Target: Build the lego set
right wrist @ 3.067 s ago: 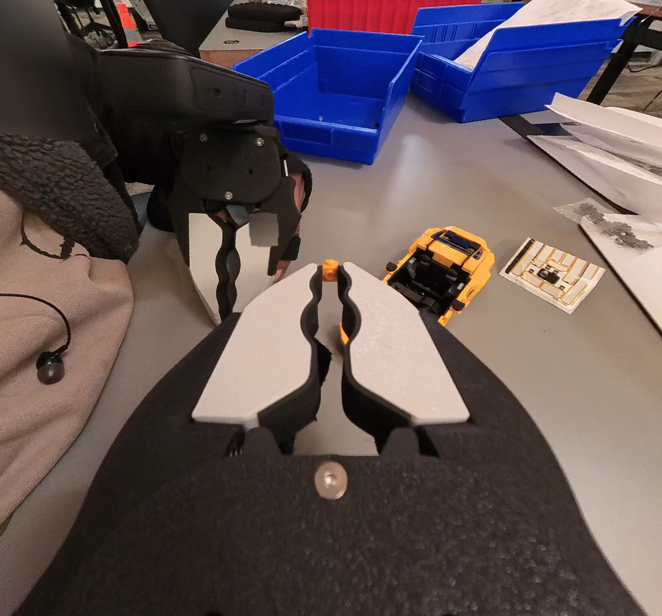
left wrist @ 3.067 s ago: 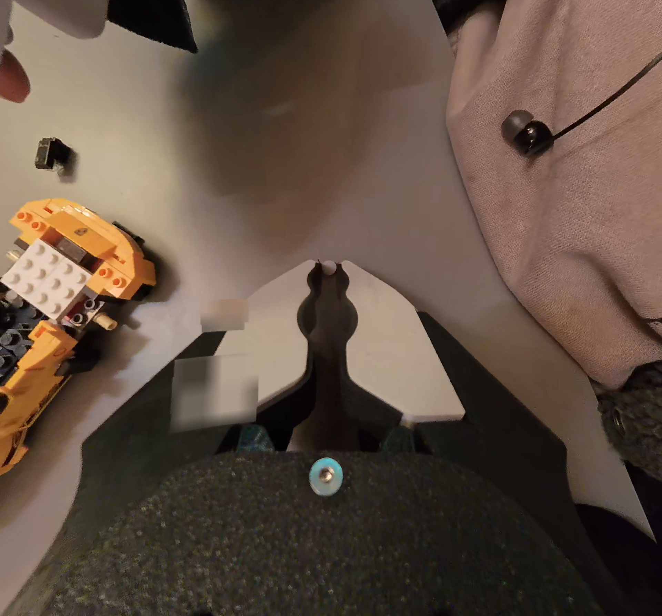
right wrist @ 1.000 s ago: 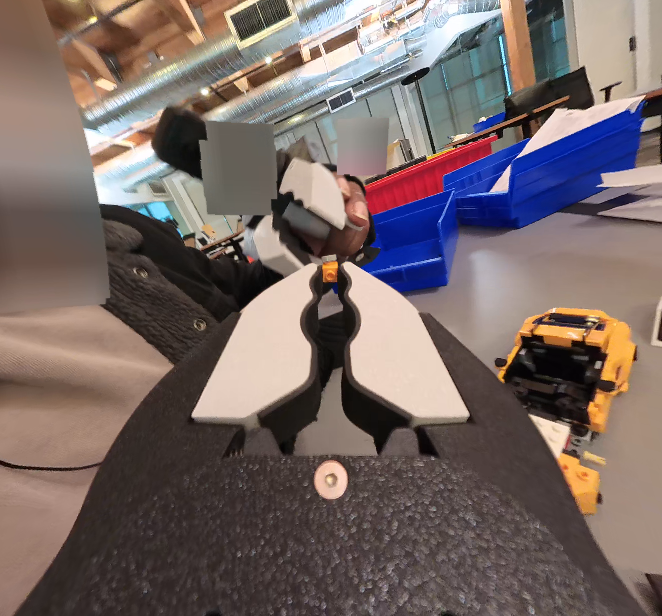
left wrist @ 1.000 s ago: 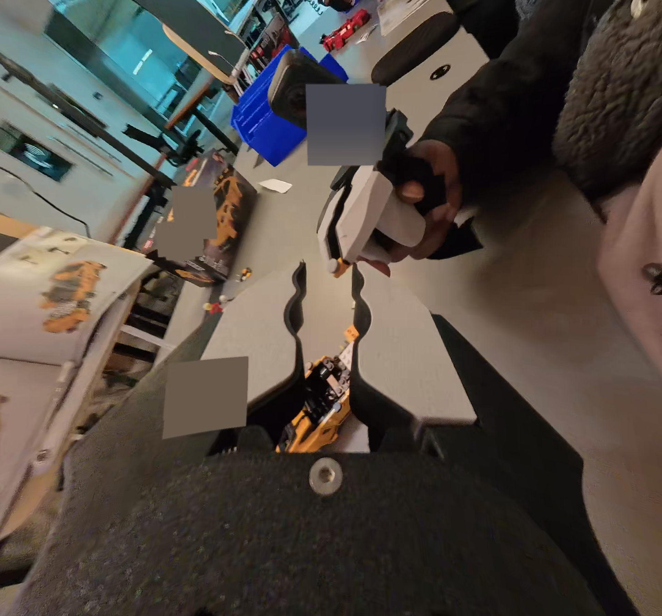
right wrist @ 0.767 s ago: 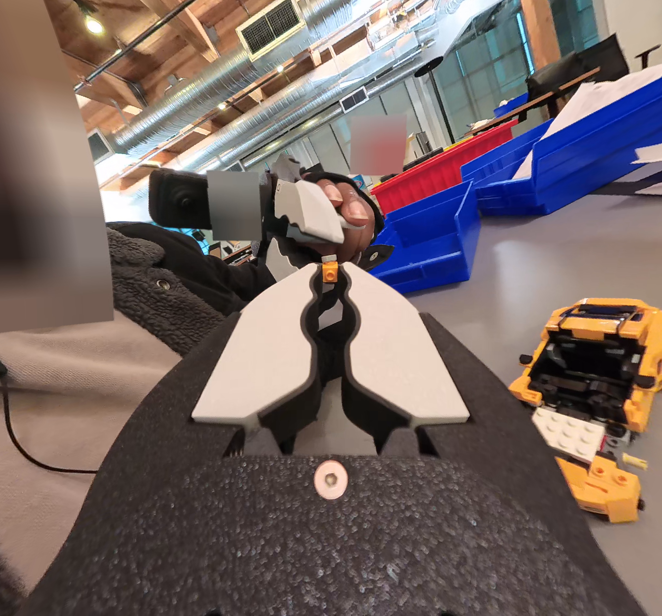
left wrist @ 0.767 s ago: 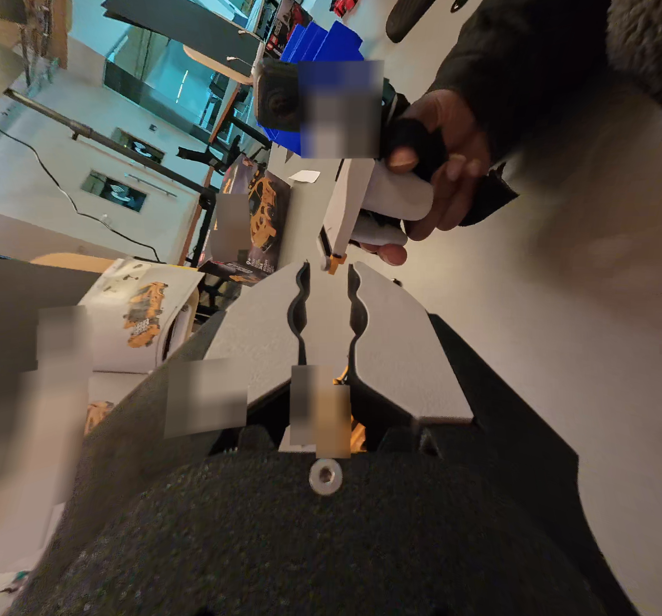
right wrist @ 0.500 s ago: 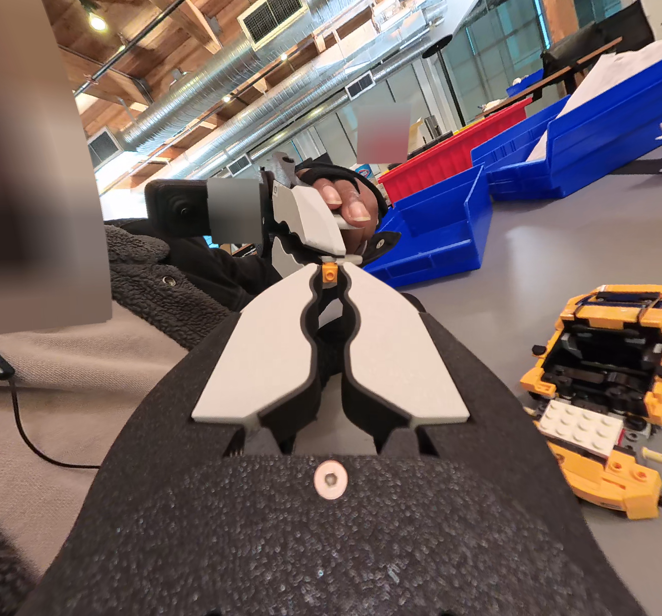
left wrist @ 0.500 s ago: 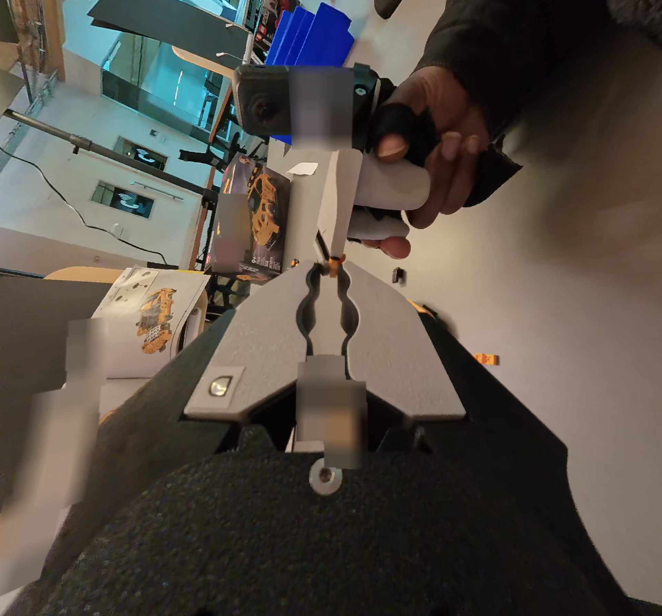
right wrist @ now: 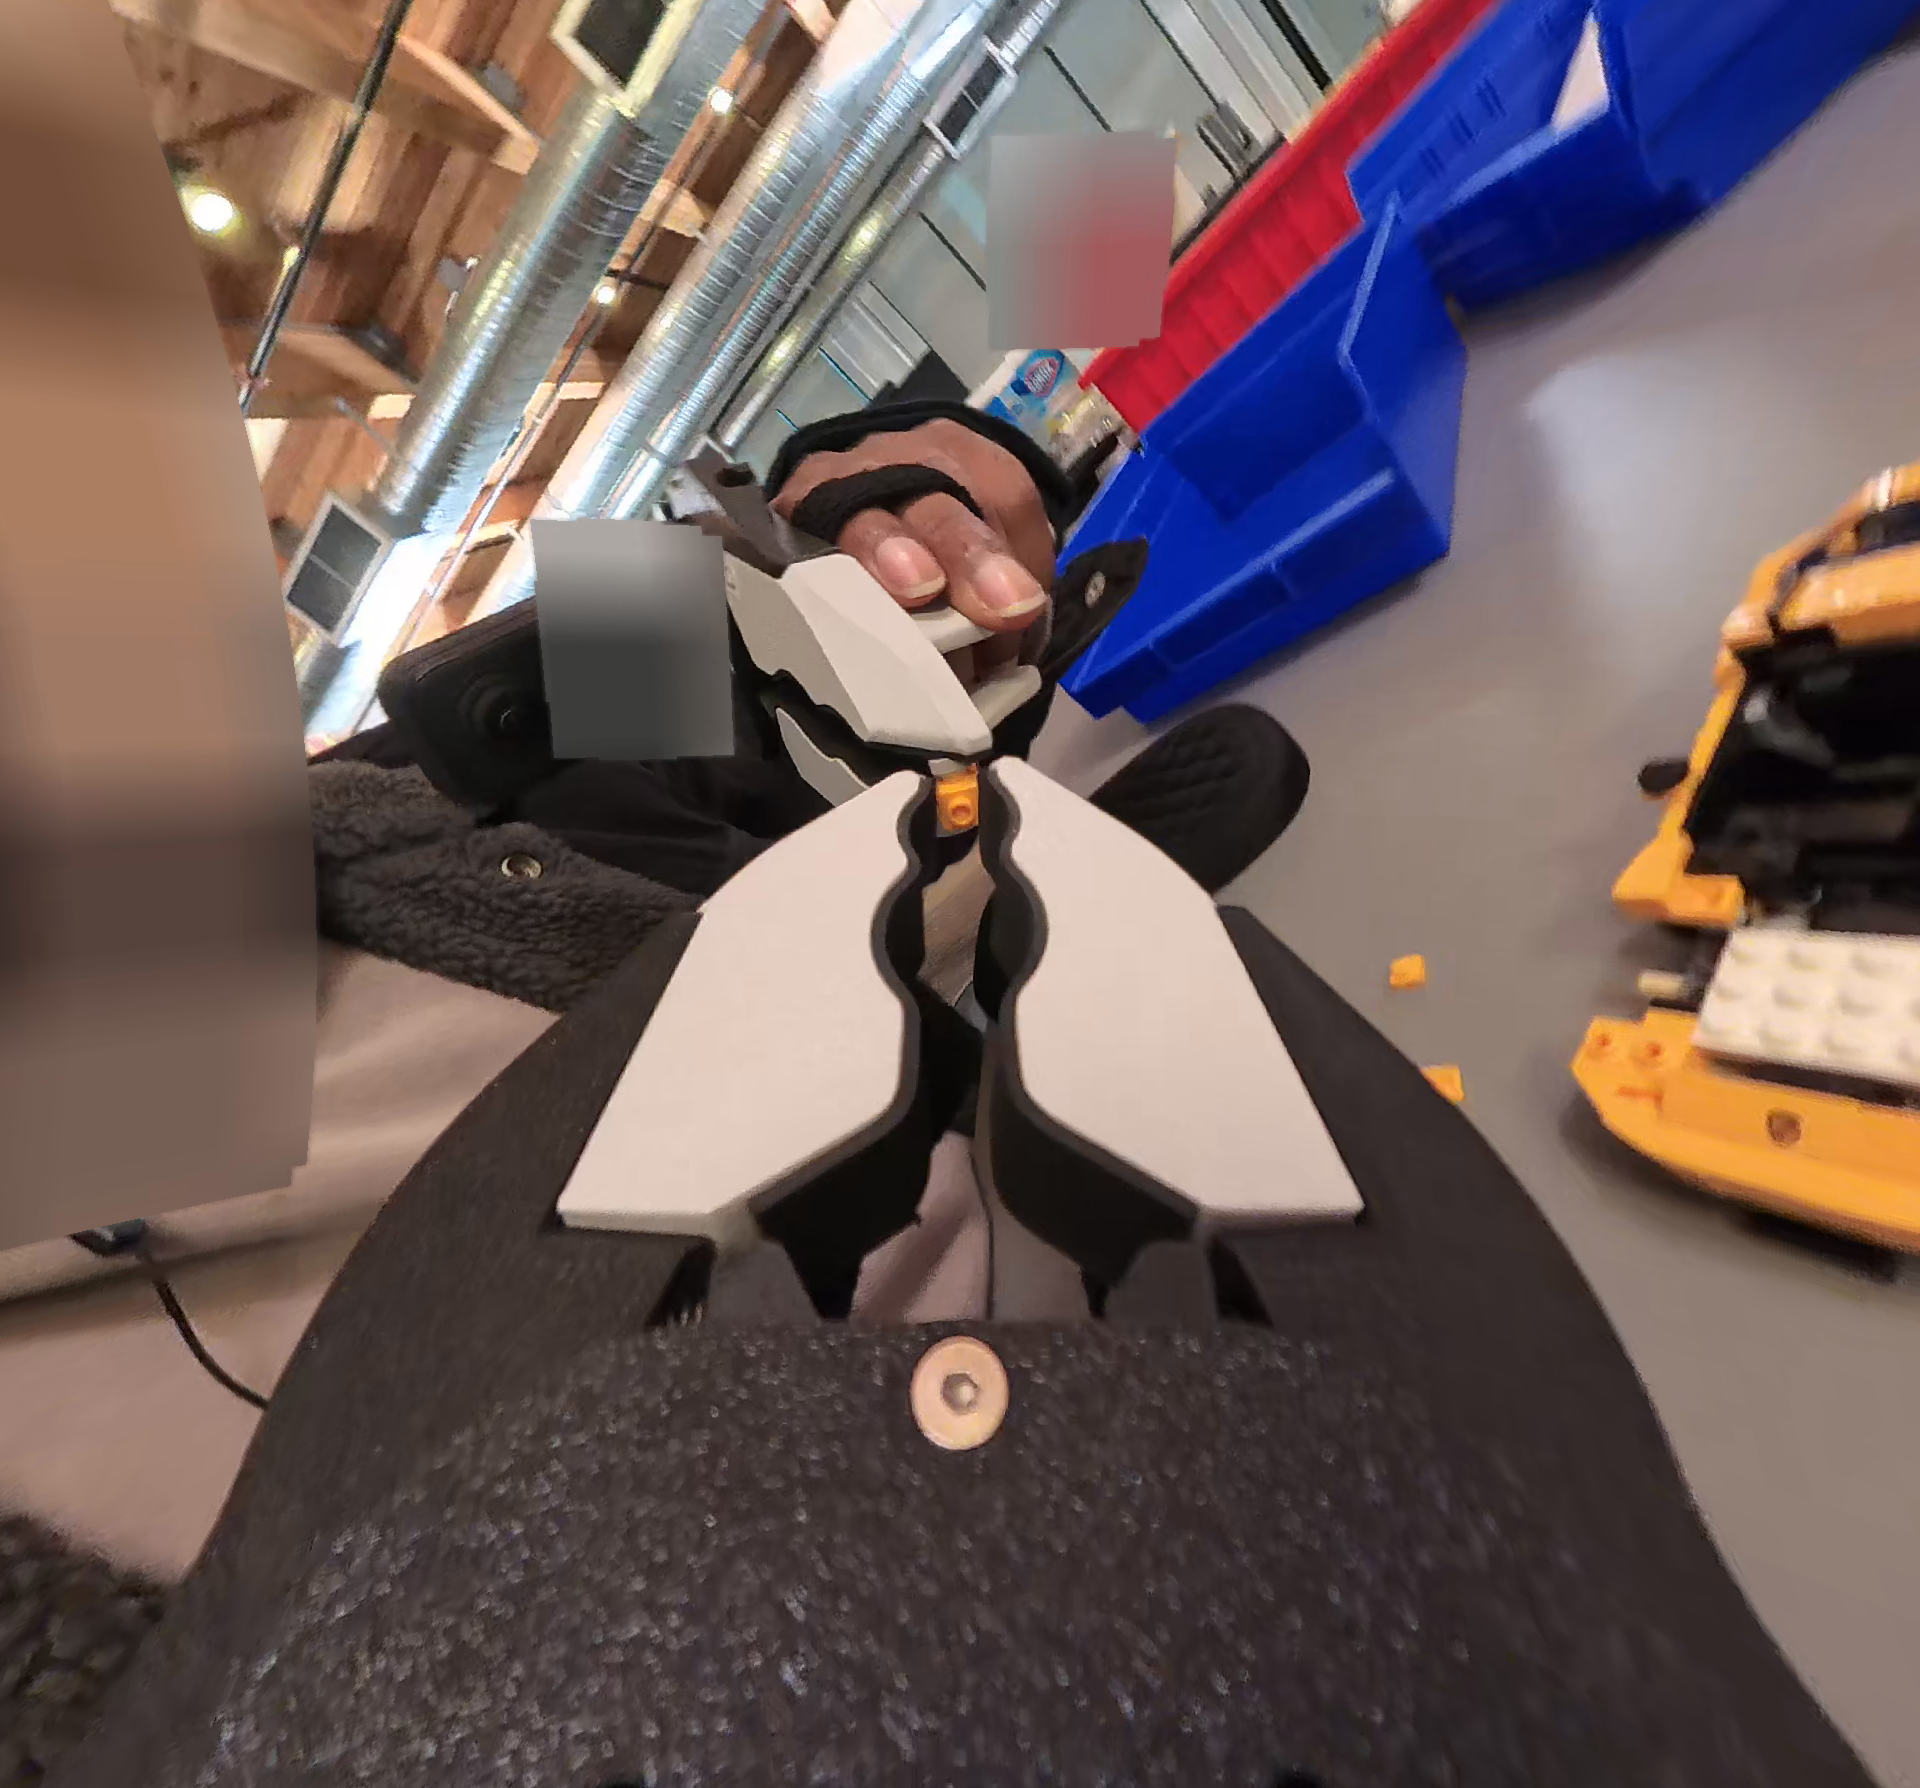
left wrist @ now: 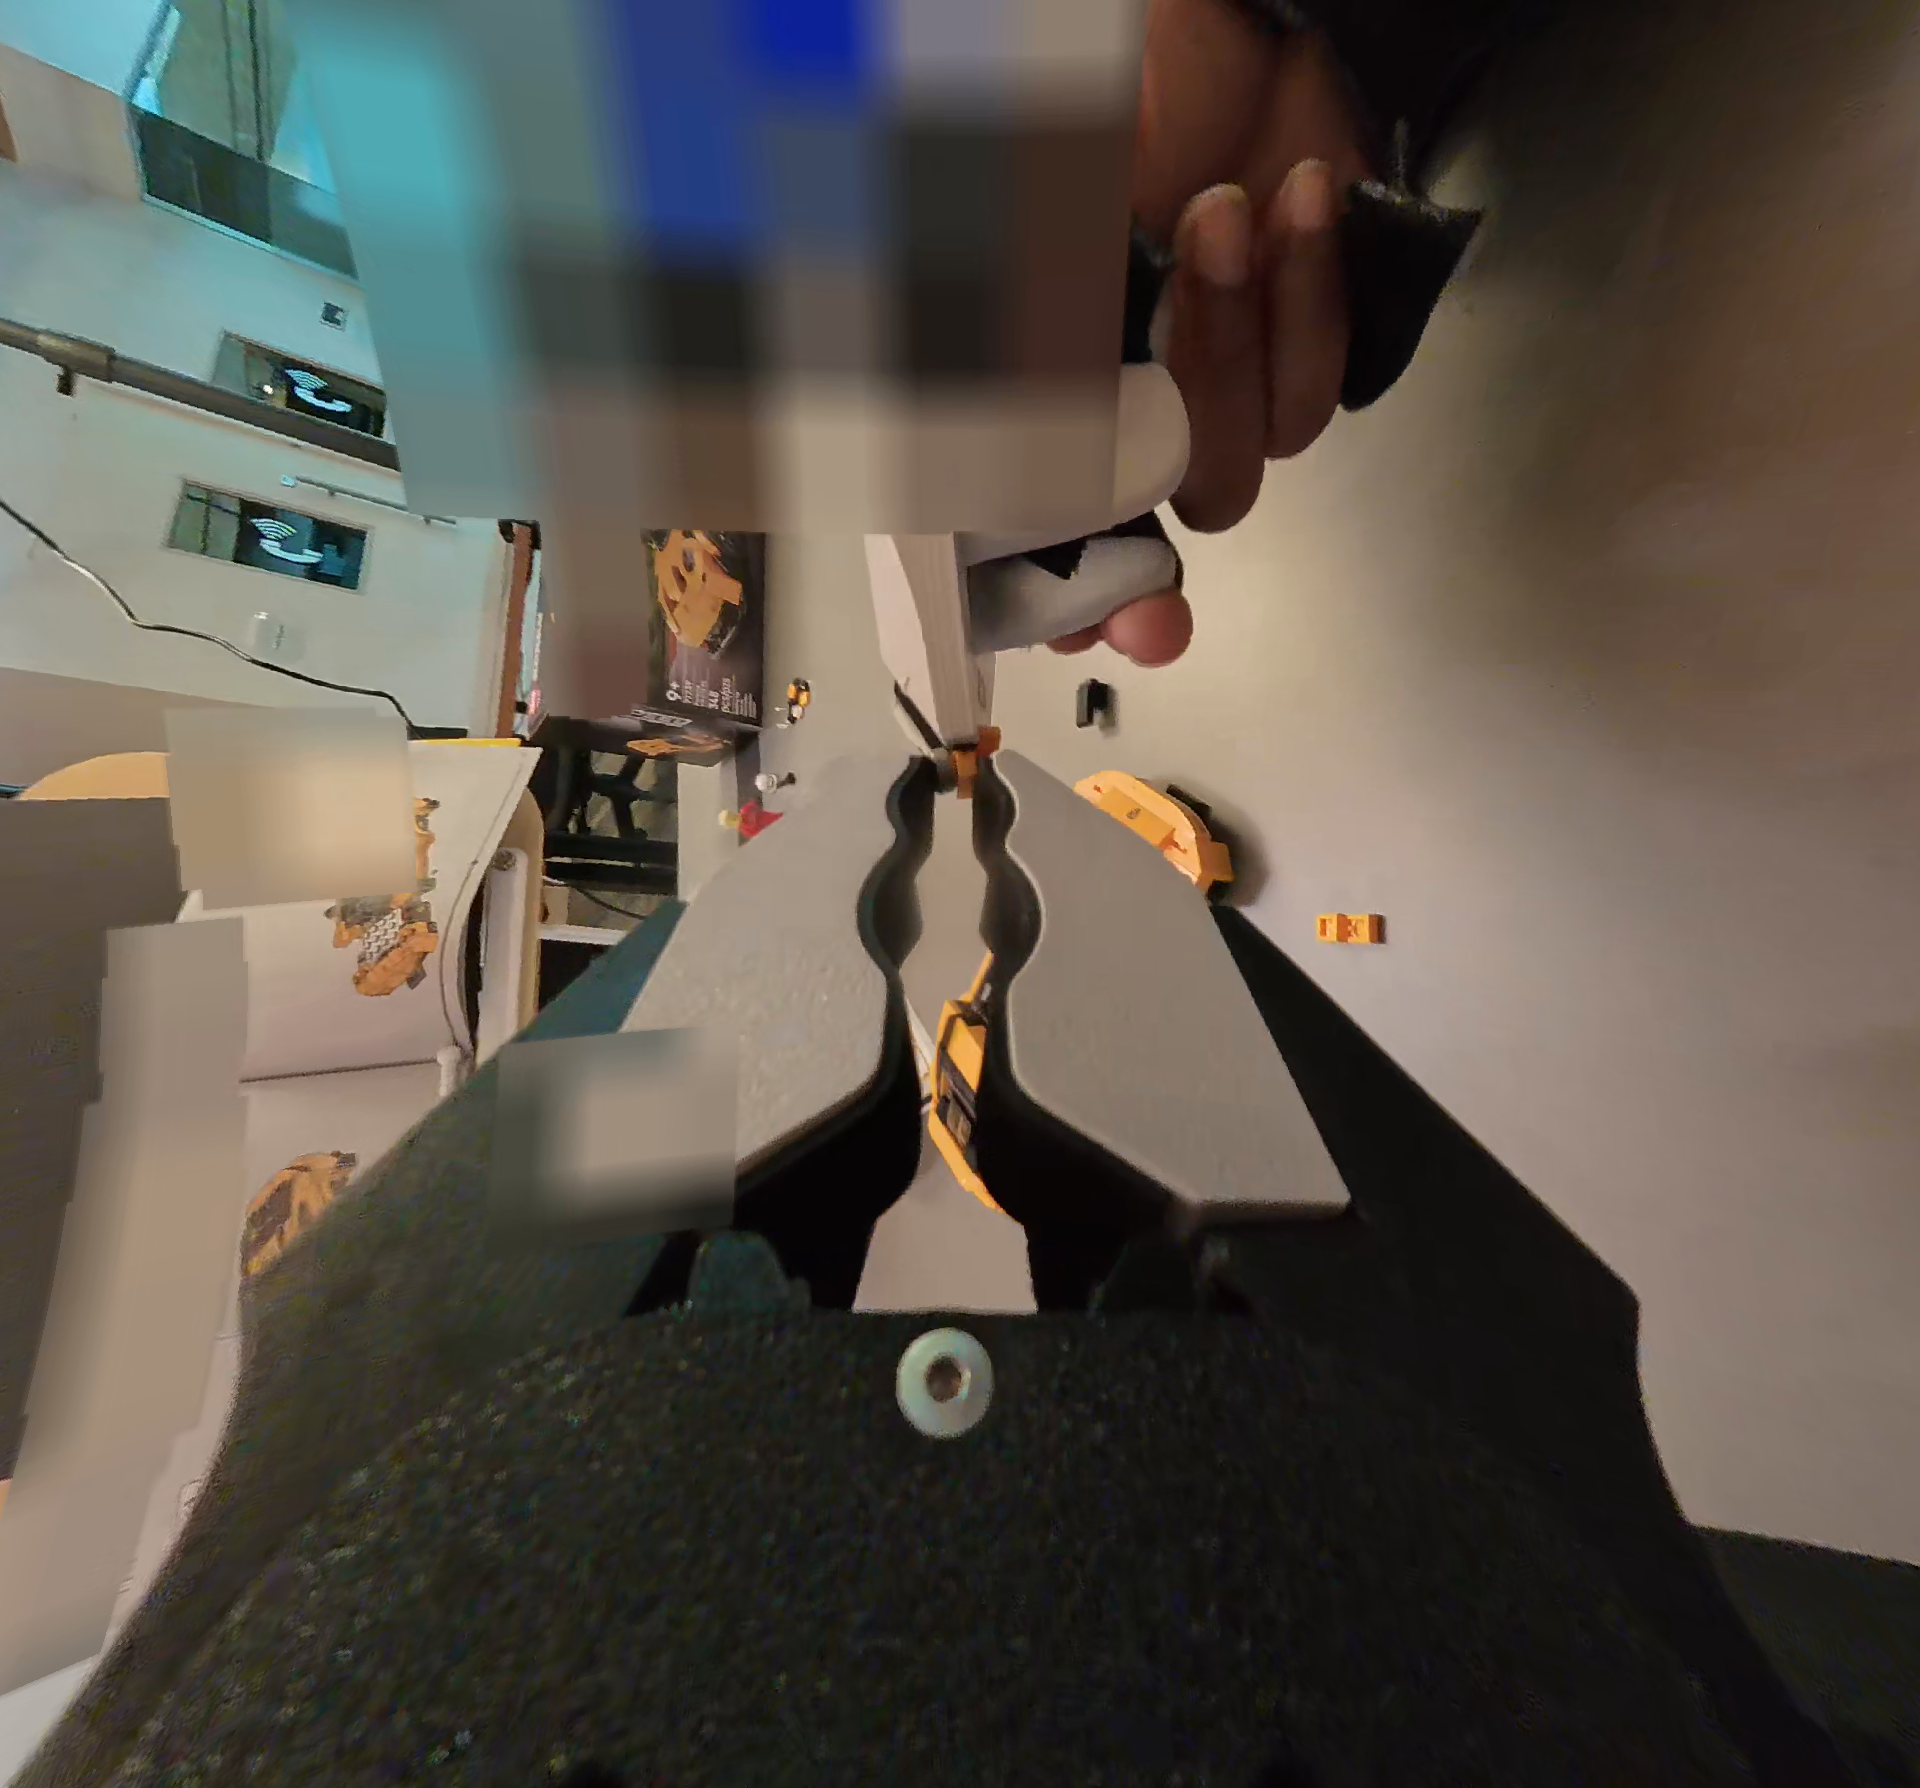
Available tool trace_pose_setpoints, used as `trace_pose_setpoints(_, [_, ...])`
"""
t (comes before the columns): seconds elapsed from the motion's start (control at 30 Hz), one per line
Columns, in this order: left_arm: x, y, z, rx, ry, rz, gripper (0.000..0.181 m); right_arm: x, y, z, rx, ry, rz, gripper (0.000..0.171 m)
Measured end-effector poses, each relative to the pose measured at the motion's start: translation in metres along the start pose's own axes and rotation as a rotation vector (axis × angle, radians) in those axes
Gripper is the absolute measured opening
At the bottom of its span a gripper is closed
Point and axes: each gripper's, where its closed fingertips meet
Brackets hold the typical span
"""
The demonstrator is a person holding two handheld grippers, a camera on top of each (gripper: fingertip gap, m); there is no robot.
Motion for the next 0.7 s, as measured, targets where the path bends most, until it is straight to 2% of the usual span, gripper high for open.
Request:
trace_pose_setpoints(0.4, [-0.006, -0.002, 0.012, -0.096, 0.114, 0.039, 0.007, -0.01, -0.001, 0.006, 0.032, -0.134, -0.051, 0.007])
trace_pose_setpoints(0.7, [-0.006, 0.001, 0.02, -0.107, -0.024, 0.012, 0.008, -0.019, -0.005, 0.005, 0.05, -0.206, -0.107, 0.006])
Point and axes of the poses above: each gripper's, where its closed fingertips meet, y back along the fingers, x out of its top, z = x × y across the jaws, and after that the axes turned 2 degrees about y, right-handed
